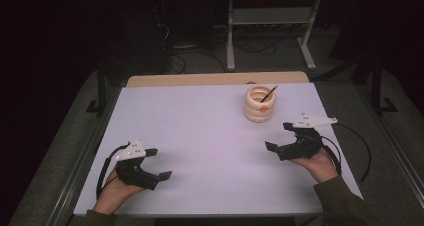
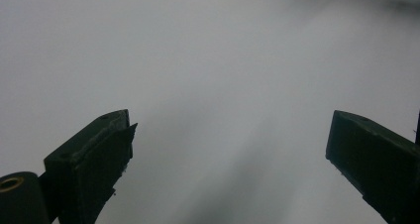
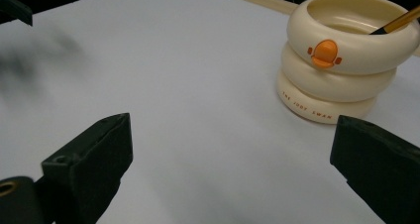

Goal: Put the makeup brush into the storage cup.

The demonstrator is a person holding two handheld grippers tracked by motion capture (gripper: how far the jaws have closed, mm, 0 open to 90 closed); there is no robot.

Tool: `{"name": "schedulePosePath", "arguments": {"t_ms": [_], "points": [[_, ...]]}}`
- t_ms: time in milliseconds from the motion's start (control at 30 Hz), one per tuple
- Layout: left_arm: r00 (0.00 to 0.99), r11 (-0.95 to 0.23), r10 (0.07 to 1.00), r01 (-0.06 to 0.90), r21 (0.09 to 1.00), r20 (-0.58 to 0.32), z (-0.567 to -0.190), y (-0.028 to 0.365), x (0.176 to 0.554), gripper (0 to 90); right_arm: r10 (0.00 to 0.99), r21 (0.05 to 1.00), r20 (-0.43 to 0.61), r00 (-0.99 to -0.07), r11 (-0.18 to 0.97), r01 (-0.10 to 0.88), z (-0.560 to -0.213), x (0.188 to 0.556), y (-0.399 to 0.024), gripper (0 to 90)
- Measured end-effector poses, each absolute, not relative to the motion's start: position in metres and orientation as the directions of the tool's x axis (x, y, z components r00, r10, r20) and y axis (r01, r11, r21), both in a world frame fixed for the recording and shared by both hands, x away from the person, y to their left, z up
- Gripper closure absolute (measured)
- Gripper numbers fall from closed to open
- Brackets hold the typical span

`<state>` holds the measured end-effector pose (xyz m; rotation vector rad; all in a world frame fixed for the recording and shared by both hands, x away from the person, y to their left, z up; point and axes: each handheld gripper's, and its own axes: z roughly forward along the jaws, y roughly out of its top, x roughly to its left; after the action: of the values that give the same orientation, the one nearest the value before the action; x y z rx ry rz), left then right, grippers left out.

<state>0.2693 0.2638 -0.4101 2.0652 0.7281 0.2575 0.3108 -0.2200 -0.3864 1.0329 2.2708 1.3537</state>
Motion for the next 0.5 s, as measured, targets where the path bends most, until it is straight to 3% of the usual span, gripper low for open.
{"name": "schedulePosePath", "arguments": {"t_ms": [500], "points": [[0.802, -0.421, 0.589, 0.405, 0.812, -0.095, -0.410, 0.263, 0.268, 3.8, 0.713, 0.846, 0.105, -0.693, 0.303, 0.440, -0.398, 0.286, -0.230, 2.3]]}}
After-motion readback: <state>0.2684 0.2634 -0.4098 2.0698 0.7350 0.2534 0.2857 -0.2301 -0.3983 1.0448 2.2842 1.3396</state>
